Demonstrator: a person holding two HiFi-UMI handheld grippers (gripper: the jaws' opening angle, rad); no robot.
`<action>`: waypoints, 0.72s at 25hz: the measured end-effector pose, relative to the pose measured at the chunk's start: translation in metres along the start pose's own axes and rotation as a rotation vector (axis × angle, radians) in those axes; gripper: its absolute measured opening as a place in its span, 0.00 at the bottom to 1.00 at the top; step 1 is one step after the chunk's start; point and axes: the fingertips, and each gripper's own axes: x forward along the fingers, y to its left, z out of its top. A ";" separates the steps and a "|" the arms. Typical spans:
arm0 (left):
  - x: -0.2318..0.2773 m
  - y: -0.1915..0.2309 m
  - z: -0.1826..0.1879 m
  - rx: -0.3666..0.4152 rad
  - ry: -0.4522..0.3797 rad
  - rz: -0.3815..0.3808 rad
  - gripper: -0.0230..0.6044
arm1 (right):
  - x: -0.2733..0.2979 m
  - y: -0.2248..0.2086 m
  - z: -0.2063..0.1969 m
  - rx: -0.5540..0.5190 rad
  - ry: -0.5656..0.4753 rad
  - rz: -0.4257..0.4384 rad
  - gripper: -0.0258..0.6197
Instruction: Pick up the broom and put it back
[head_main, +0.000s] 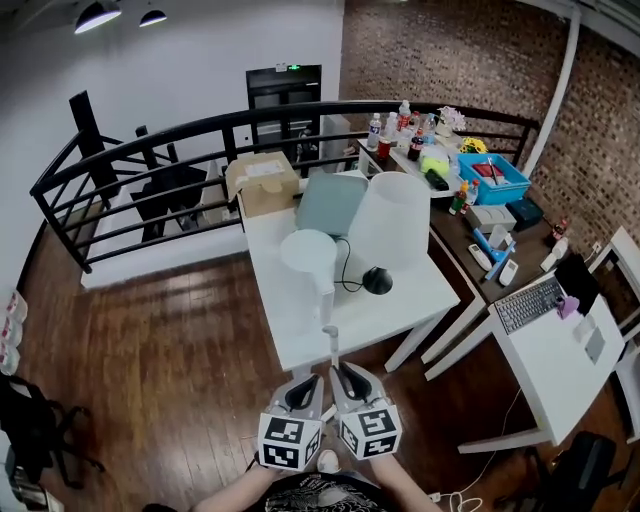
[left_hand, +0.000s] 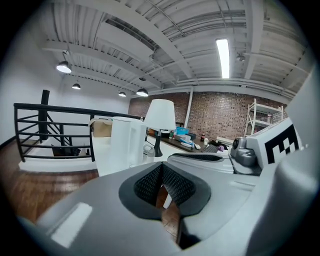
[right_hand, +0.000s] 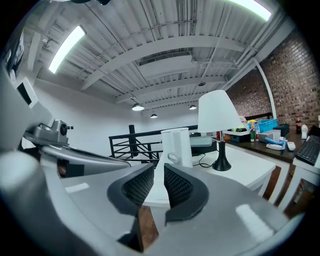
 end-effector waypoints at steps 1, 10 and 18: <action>0.001 0.000 -0.001 -0.001 0.003 0.005 0.04 | 0.002 -0.003 -0.001 0.000 0.003 0.004 0.10; 0.021 0.009 -0.005 -0.024 0.008 0.063 0.04 | 0.022 -0.025 -0.018 -0.006 0.048 0.046 0.22; 0.026 0.015 -0.007 -0.032 0.002 0.113 0.04 | 0.049 -0.036 -0.036 -0.023 0.090 0.085 0.33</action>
